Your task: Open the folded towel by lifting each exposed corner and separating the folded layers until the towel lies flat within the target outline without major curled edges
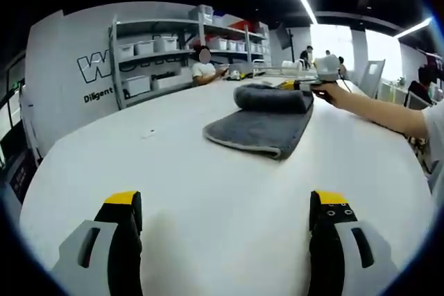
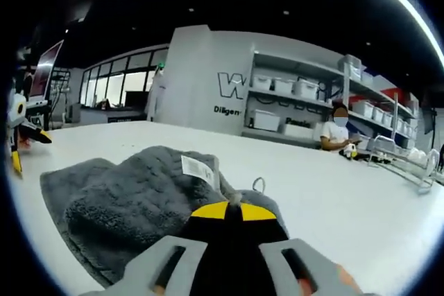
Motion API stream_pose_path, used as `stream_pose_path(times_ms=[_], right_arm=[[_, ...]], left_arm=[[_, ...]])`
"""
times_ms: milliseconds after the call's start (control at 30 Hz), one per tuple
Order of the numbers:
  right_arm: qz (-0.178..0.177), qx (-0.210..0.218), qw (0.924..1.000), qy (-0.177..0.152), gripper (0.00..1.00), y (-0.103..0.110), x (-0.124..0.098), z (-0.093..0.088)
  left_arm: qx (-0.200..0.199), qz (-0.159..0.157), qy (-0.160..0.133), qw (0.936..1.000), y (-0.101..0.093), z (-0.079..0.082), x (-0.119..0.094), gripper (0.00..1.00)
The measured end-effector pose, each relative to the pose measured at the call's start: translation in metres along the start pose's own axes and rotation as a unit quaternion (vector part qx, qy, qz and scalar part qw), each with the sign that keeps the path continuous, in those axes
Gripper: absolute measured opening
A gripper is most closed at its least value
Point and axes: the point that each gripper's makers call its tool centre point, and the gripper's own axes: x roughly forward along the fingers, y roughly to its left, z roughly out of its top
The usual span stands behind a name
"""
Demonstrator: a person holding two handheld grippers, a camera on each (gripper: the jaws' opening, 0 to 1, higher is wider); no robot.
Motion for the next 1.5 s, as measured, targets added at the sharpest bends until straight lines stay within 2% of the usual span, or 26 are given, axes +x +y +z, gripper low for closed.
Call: stream_pose_path(times_ms=[500, 700, 1067, 1267, 1500], right_arm=[[-0.018, 0.036, 0.9992, 0.0, 0.0, -0.02, -0.003, -0.008], [-0.016, 0.051, 0.9986, -0.003, 0.0, -0.02, -0.004, -0.009], [-0.013, 0.042, 0.999, -0.008, 0.0, -0.018, -0.005, -0.009], [-0.011, 0.069, 0.9975, -0.012, 0.0, -0.021, -0.005, -0.01], [-0.01, 0.073, 0.9972, -0.013, 0.0, -0.021, -0.005, -0.01]], left_arm=[[-0.007, 0.005, -0.002, 1.0, 0.005, 0.0, -0.002, 0.99], [-0.01, 0.007, -0.004, 0.9999, 0.007, 0.001, -0.003, 0.99], [-0.005, 0.007, -0.008, 0.9999, 0.006, 0.006, -0.005, 0.99], [-0.007, 0.009, -0.009, 0.9999, 0.008, 0.006, -0.005, 0.99], [-0.008, 0.01, -0.006, 0.9999, 0.009, 0.005, -0.005, 0.99]])
